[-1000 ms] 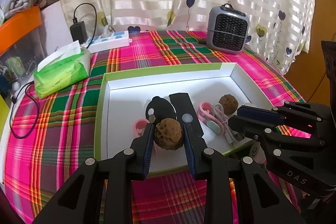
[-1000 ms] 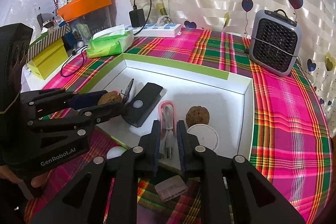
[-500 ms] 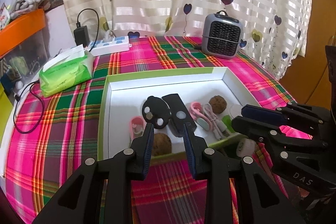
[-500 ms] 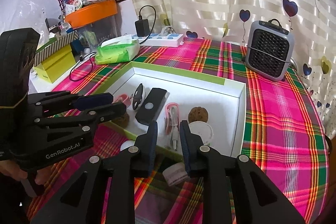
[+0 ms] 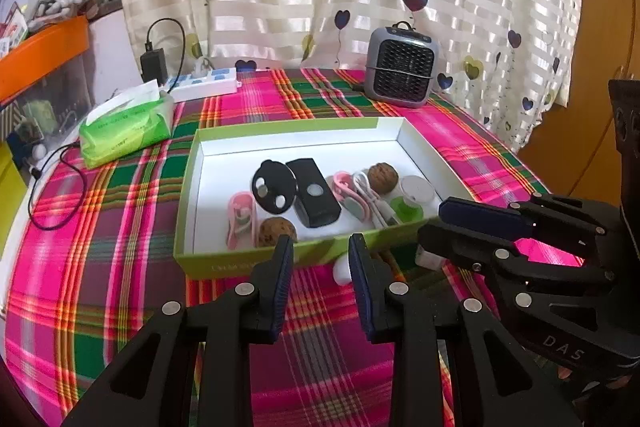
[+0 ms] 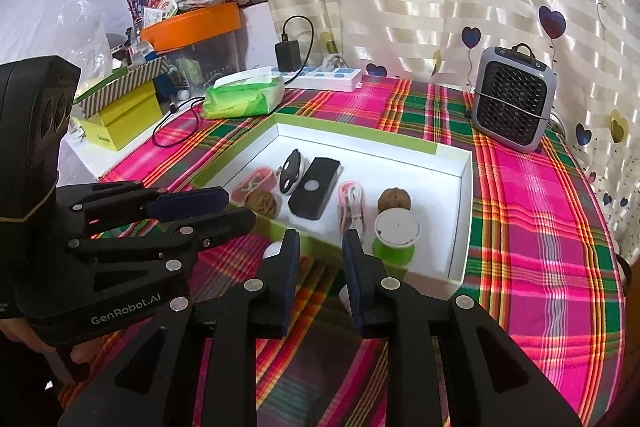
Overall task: Organize objects
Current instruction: 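Withdraw both open tools from the box toward the white objects on the table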
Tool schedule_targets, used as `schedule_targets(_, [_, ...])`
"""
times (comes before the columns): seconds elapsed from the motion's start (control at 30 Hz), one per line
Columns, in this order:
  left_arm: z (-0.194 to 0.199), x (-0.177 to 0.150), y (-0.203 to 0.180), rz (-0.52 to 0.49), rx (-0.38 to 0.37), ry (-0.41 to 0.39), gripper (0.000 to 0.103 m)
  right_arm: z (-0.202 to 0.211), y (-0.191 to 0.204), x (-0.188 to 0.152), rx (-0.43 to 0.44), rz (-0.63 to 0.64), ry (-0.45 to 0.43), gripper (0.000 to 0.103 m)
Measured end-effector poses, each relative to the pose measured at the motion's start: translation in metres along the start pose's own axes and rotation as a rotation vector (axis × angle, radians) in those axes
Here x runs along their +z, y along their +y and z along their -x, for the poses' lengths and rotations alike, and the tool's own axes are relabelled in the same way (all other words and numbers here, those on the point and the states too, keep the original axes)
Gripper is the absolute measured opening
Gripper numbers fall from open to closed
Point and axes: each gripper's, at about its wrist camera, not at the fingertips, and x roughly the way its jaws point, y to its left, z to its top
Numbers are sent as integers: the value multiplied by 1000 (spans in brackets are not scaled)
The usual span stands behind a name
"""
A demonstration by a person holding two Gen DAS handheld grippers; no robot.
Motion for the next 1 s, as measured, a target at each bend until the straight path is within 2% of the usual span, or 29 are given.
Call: schedule_targets(1.0, [1, -15, -7, 6, -26, 4, 29, 1, 6, -18, 19, -8, 15, 24])
